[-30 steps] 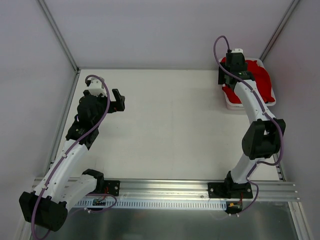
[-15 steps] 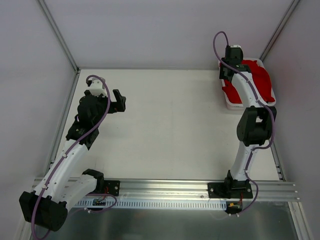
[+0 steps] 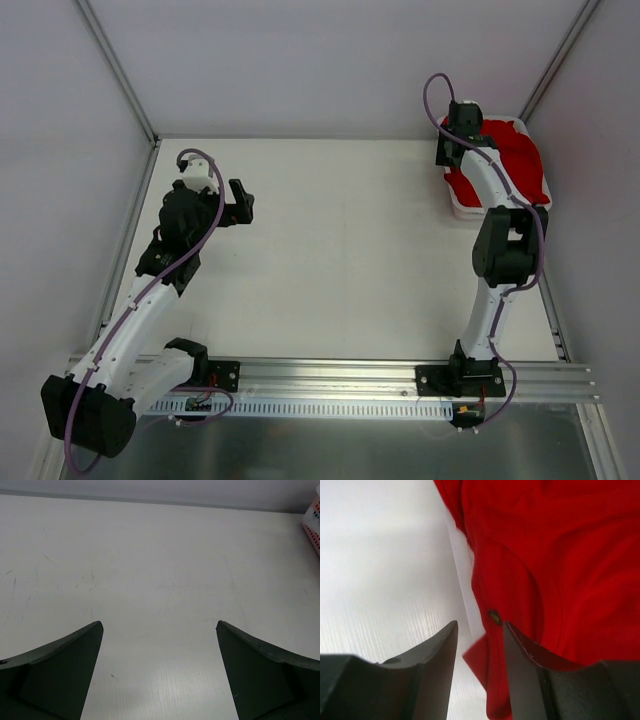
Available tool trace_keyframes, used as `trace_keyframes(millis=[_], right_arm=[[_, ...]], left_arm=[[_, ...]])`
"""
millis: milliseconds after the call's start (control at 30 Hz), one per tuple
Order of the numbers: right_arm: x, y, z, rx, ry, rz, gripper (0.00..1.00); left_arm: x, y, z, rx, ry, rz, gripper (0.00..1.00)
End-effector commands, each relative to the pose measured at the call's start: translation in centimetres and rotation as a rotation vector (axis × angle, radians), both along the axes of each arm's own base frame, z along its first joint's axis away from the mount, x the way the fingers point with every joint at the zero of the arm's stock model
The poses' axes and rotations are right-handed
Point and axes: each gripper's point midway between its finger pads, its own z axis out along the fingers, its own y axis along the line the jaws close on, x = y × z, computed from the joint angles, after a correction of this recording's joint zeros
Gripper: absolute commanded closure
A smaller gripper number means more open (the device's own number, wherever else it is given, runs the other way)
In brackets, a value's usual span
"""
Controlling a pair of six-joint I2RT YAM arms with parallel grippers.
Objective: Fold and stack the t-shirts
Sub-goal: Grab the tshirt from the pile
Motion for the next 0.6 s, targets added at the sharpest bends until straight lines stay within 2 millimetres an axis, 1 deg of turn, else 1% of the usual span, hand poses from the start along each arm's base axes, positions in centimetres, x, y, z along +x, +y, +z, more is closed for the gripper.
trace_keyframes(millis=[0,33,67,100,133,167,200,233,367,433,533,567], right_arm=[[-2.6,-0.1,3.1,0.042,-0.082,-0.026,0.55],[-3.4,-0.1,4.3,0.052,-0.107,-0.032,0.55],[-4.0,-0.1,4.2,0.056,-0.105,-0.034,0.55],[-5.0,0.0,3.1,0.060,-0.080,-0.034,0.55],[-5.7,0.0,3.8,0.058,-0.093,-0.034,0.55],[-6.0,0.2,3.7,0.056,-0.095,-0.032,0.55],[-6.7,0.2,2.8,0.050,-0.077,-0.035,0.54],[-7.1,0.1,3.1,0.046,-0.083,-0.034,0.54],[-7.6,-0.1,2.1,0.031,-0.059,-0.037,0.55],[-7.6,0.0,1.8,0.036,-0.051,-0.034,0.58],[-7.7,0.1,1.5,0.045,-0.047,-0.032,0.58],[-7.9,0.2,1.2,0.045,-0.039,-0.032,0.58]], left_arm=[[0.3,-0.9,0.7,-0.026,-0.030,-0.029,0.01],[0.4,-0.9,0.6,-0.025,-0.025,-0.032,0.01],[0.4,-1.0,0.5,-0.025,-0.023,-0.035,0.01],[0.4,-1.0,0.5,-0.029,-0.022,-0.036,0.01],[0.5,-1.0,0.4,-0.028,-0.021,-0.034,0.01],[0.5,-1.1,0.4,-0.028,-0.019,-0.037,0.01],[0.4,-1.1,0.5,-0.029,-0.022,-0.039,0.01],[0.4,-1.1,0.5,-0.031,-0.023,-0.039,0.01],[0.2,-1.1,0.6,-0.034,-0.027,-0.041,0.01],[0.2,-1.0,0.6,-0.032,-0.028,-0.039,0.01],[0.1,-1.0,0.7,-0.030,-0.031,-0.040,0.01],[0.1,-0.9,0.6,-0.031,-0.030,-0.036,0.01]])
